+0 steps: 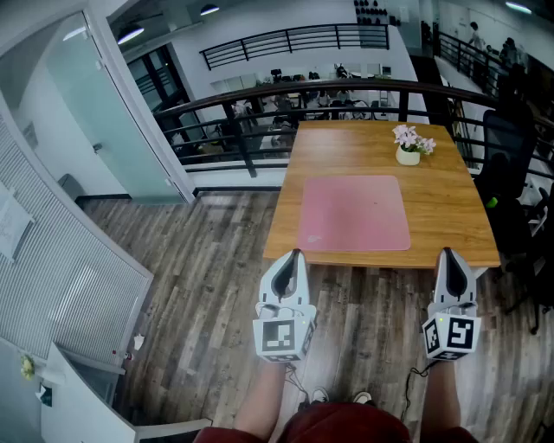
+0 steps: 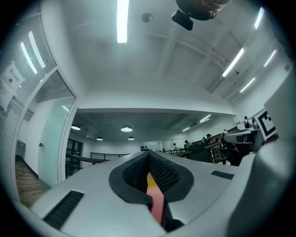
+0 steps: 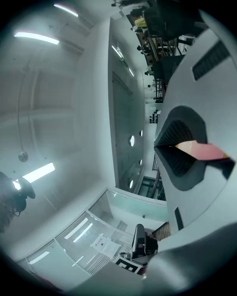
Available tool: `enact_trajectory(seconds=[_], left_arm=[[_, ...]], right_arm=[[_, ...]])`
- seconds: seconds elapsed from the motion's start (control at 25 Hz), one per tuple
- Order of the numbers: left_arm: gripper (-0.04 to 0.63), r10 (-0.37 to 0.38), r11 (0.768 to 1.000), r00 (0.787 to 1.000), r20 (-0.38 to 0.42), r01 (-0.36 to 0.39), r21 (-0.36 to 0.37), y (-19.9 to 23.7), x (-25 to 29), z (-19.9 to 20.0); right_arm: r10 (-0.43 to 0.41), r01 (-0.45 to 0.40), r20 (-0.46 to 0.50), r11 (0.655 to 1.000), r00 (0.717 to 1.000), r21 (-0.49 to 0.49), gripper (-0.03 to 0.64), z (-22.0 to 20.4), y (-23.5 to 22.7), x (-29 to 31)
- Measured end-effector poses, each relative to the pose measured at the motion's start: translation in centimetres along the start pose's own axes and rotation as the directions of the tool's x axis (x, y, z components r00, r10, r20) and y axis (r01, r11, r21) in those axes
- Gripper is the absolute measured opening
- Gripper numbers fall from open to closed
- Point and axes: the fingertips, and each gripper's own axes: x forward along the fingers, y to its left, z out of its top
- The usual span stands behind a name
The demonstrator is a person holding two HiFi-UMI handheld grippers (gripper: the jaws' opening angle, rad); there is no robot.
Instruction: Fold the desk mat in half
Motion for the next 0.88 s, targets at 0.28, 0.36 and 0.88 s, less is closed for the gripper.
enact_trajectory(seconds=[0.28,0.36,0.88], left_arm=[[0.018,-0.012,1.0,1.0,-0.019,0.012,0.004,2.7,0.1,-0.8],[0.018,-0.015,1.0,1.0,-0.021,0.015,0.014,3.6,0.2,-1.0],[0.018,-0.052,0.999,0.999,-0.007,0.052,0.0,9.0,0.9,-1.5]], right_arm=[[-0.007,0.007,-0.006,1.0,1.0,0.0,0.009,-0.5,2.7,1.3],[-0.01,0.01,-0.002,1.0,1.0,0.003,0.009,-0.5,3.5,1.7],[-0.052,0.051,0.025,0.998,0.998,0.032,0.008,-0.3,8.6,3.8]])
